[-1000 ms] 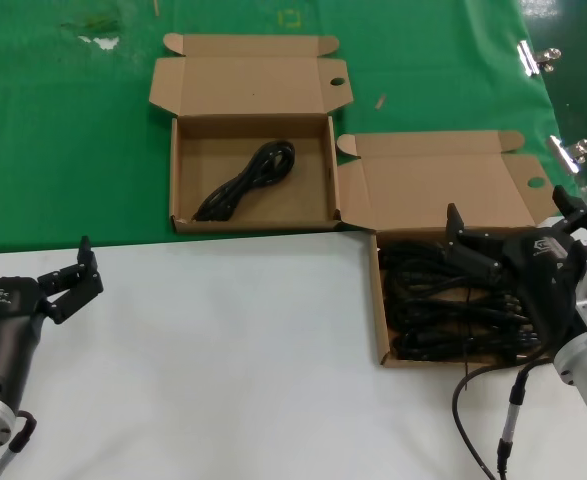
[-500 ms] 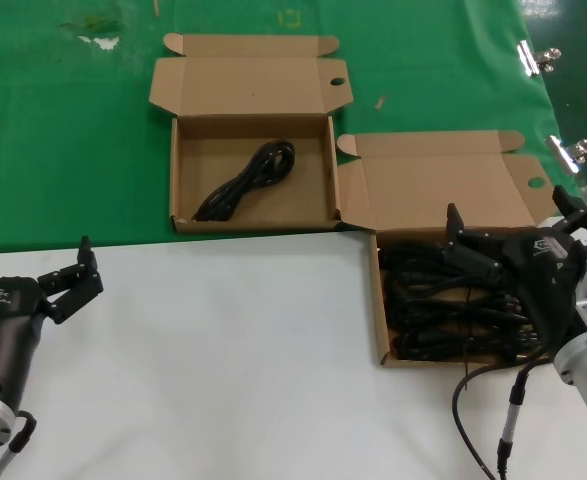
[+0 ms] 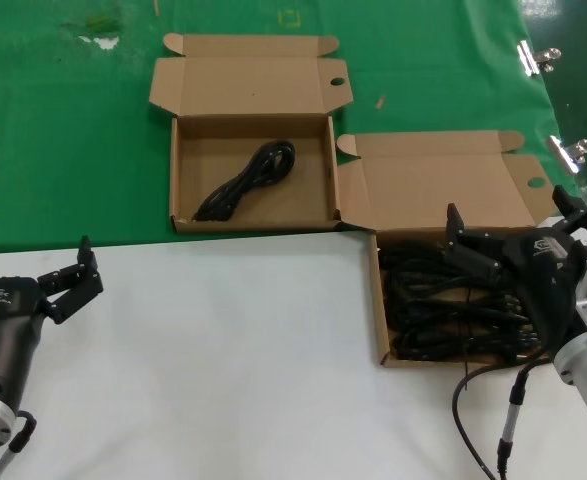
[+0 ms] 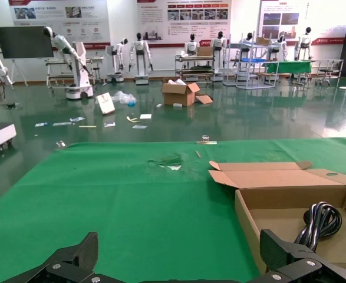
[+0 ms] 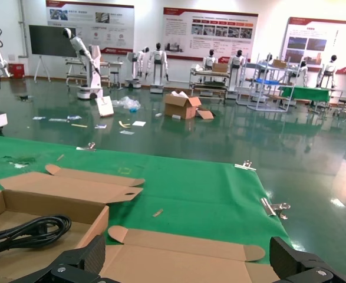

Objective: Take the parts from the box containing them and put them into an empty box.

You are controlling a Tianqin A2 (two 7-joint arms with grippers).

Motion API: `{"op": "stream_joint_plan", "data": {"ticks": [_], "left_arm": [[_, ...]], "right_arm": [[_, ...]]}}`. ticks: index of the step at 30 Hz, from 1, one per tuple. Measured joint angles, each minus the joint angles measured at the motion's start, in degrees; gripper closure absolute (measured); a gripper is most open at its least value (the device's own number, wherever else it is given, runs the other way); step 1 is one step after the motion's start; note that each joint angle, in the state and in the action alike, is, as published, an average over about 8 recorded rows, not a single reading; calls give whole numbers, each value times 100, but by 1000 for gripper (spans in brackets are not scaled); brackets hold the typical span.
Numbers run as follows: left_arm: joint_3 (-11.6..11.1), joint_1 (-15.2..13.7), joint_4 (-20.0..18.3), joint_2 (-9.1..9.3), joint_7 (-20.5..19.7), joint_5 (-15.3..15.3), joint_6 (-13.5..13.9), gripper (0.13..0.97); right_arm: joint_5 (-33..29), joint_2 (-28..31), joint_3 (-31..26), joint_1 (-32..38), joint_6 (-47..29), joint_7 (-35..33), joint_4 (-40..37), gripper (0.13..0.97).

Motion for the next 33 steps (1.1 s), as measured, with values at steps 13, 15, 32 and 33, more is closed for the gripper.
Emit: {"op": "stream_joint_plan", "data": {"ticks": [13, 15, 32, 33], "left_arm": [[0, 0, 0, 0, 0, 0, 0, 132], [0, 0, 0, 0, 0, 0, 0, 132], [0, 0, 0, 0, 0, 0, 0, 132], [0, 0, 0, 0, 0, 0, 0, 132]], "right_arm": [[0, 0, 0, 0, 0, 0, 0, 129], [0, 0, 0, 0, 0, 0, 0, 129], [0, 0, 0, 0, 0, 0, 0, 129], [0, 0, 0, 0, 0, 0, 0, 129]]}}
